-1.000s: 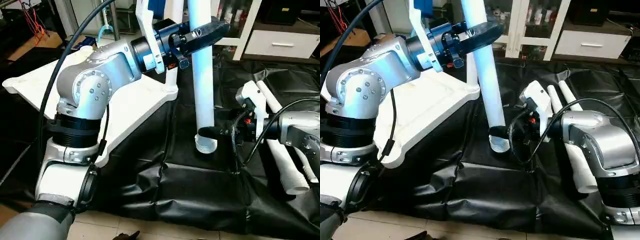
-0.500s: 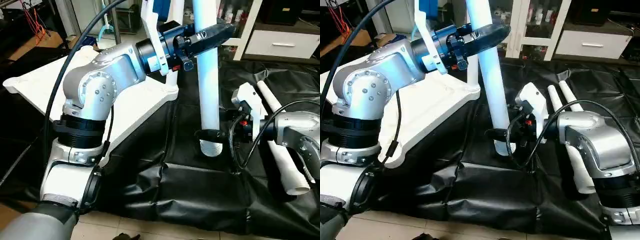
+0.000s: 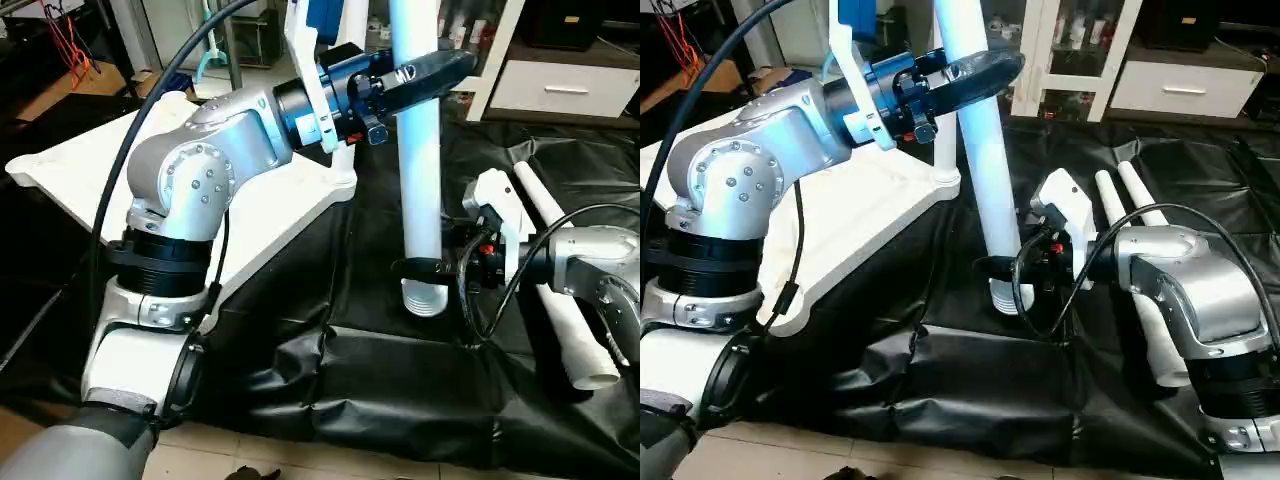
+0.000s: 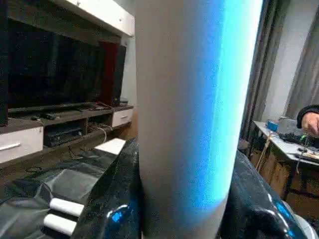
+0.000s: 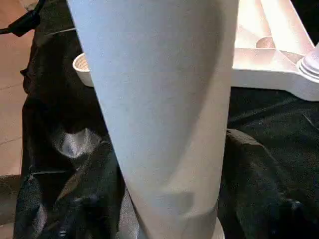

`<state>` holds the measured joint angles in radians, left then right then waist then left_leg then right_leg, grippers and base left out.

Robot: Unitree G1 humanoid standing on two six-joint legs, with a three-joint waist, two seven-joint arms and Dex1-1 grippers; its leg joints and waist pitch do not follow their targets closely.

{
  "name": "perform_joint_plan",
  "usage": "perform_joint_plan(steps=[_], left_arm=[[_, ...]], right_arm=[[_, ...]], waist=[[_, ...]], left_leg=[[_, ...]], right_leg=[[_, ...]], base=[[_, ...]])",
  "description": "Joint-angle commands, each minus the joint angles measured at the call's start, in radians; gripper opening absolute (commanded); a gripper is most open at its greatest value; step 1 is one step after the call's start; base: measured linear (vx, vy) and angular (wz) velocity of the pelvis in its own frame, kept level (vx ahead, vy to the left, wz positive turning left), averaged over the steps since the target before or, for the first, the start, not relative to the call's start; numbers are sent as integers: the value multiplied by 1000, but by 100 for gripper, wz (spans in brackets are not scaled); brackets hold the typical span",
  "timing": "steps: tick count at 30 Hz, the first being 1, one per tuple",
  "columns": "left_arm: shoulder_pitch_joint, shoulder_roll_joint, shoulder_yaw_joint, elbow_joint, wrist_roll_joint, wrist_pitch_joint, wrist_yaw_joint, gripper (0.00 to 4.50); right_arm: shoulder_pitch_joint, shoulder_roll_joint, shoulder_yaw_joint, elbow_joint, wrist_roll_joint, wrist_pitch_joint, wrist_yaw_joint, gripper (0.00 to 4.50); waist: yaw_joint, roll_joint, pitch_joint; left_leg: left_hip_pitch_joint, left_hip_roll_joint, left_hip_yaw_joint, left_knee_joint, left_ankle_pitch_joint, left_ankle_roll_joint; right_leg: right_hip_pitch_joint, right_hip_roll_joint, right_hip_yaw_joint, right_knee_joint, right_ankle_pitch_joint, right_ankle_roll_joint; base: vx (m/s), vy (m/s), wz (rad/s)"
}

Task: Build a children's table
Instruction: Pick table leg

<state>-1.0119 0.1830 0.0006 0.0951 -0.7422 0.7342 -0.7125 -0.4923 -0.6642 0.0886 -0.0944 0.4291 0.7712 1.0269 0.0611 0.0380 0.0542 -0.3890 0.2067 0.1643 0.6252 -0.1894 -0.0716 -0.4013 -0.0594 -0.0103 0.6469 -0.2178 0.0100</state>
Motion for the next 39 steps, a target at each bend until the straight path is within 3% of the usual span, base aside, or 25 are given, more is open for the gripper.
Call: perform_joint_plan(steps=[1,8,11,13,18,19,20,22,23,24,28,29,30,32,35,39], left_arm=[[-10,-1,4,5,0,6,-6,159],[-16,4,-3,30,32,-6,0,159],[-14,5,8,59,17,26,1,232],[-9,11,9,72,23,29,4,239],[50,49,13,-6,5,79,14,282],[75,69,24,-17,2,92,16,286],[117,99,50,-31,-7,113,18,298],[137,113,65,-35,-13,122,19,308],[159,127,80,-34,9,93,26,318],[161,128,82,-34,10,90,28,326],[219,137,171,18,145,-79,200,338],[272,171,147,38,270,-160,296,338],[272,171,147,38,270,-160,296,338],[335,177,135,15,349,-234,360,338],[432,134,121,-48,433,-338,445,338],[489,101,82,-93,463,-347,471,338]], right_arm=[[7,-2,9,6,-2,-16,2,248],[10,1,6,6,0,-19,1,200],[10,7,-5,5,5,-20,-6,196],[8,14,-16,6,12,-20,-13,194],[8,34,-59,5,32,-21,-47,190],[7,39,-86,6,43,-20,-64,189],[6,44,-133,6,59,-20,-91,189],[6,45,-156,7,65,-19,-105,189],[8,51,-186,7,74,-16,-125,189],[8,51,-189,6,75,-16,-127,188],[17,102,-278,14,-3,-92,-321,188],[46,158,-288,-16,-60,-230,-401,188],[46,158,-288,-16,-60,-230,-401,188],[78,196,-275,-76,-75,-207,-455,188],[135,298,-274,-172,-20,-130,-517,188],[188,343,-246,-193,-23,-164,-529,188]], waist=[[6,-24,-87],[7,-24,-87],[6,-24,-86],[6,-24,-86],[5,-21,-87],[7,-12,-87],[6,-13,-86],[4,-13,-86],[3,-2,-86],[2,-4,-86],[-2,-8,-85],[-3,-9,-86],[-4,-8,-86],[-9,-8,-85],[-11,-2,-87],[-5,-3,-84]], left_leg=[[13,-1,9,-44,28,96],[14,-1,9,-44,22,93],[13,-2,10,-44,22,94],[14,-2,10,-44,17,92],[15,-1,9,-45,22,86],[15,0,8,-45,20,82],[16,0,9,-46,12,79],[16,-2,9,-48,3,69],[18,-1,7,-48,-4,62],[19,-1,8,-48,-9,59],[19,-1,8,-50,-16,39],[17,1,6,-50,-11,33],[15,1,7,-49,-13,29],[14,-2,5,-54,0,25],[17,4,3,-57,-8,31],[22,9,4,-62,-41,22]], right_leg=[[74,-38,21,-50,200,-310],[74,-39,21,-52,190,-309],[74,-38,21,-52,190,-308],[73,-38,21,-53,181,-306],[71,-38,20,-51,186,-307],[71,-39,20,-49,186,-308],[69,-39,20,-51,179,-305],[70,-35,19,-53,167,-298],[67,-36,18,-54,156,-294],[67,-35,17,-56,154,-292],[68,-35,17,-60,142,-274],[68,-38,17,-61,132,-256],[67,-41,18,-60,126,-243],[72,-35,18,-60,128,-215],[65,-37,17,-61,141,-220],[58,-40,17,-64,108,-227]], base=[[0,0,0],[0,0,0],[0,0,0],[0,0,0],[0,0,0],[0,0,0],[0,0,0],[0,0,0],[0,0,0],[0,0,0],[0,0,0],[0,0,0],[0,0,0],[0,0,0],[0,0,0],[0,0,0]])
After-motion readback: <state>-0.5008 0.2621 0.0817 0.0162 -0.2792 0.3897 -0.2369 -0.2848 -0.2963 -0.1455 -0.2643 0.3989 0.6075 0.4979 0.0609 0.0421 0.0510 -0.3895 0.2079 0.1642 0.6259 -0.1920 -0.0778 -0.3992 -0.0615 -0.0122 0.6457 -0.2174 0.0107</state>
